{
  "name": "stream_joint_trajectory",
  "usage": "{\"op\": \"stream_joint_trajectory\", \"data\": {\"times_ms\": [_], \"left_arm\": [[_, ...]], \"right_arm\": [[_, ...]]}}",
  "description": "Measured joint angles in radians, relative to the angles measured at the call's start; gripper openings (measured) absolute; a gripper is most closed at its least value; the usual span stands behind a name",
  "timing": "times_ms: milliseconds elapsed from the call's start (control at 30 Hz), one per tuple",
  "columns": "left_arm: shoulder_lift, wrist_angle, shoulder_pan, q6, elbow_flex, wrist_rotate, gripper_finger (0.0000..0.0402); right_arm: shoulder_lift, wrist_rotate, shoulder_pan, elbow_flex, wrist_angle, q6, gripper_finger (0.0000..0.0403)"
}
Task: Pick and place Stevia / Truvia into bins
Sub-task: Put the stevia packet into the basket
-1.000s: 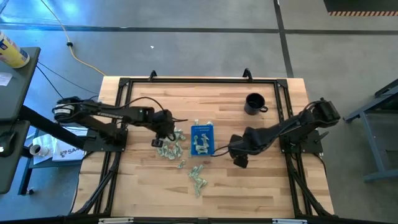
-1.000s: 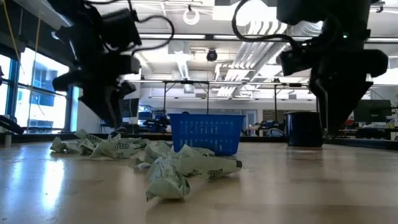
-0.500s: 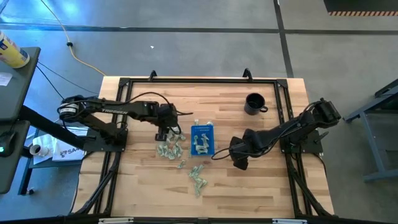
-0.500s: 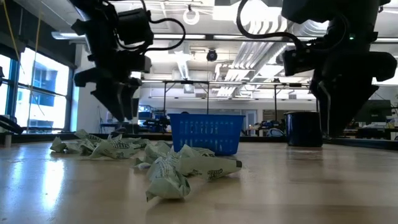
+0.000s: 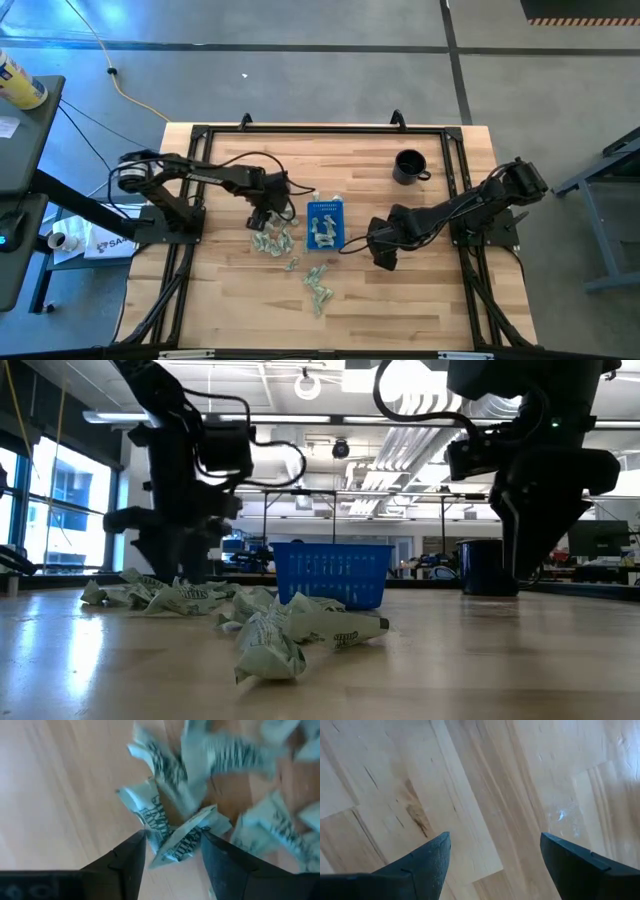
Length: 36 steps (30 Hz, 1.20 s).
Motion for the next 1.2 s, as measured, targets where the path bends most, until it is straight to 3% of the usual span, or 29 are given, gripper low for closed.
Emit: {"op": "stream_joint_trajectory", "data": {"times_ms": [200,433,667,867,1033,1200], "left_arm": [[0.005,-0.094,0.013,-0.003,0.003,-0.015,0.0198],[0.01,-0.179,0.012,-0.015,0.034,-0.105,0.0135],[0.01,-0.189,0.011,-0.073,0.083,-0.108,0.0067],[0.009,-0.203,0.011,-0.112,0.165,-0.048,0.003],[0.009,-0.197,0.011,-0.135,0.223,-0.047,0.0036],[0.011,-0.194,0.012,-0.128,0.225,-0.055,0.011]], "right_arm": [[0.0,0.02,0.0,0.0,0.004,0.0,0.0296],[0.0,0.026,-0.005,0.0,0.009,-0.001,0.0296],[0.0,0.026,-0.005,0.0,0.011,-0.001,0.0296],[0.0,0.026,-0.005,0.0,0.011,-0.001,0.0296],[0.0,0.026,-0.005,0.0,0.011,-0.001,0.0296],[0.0,0.042,-0.005,0.0,0.011,-0.009,0.0296]]}}
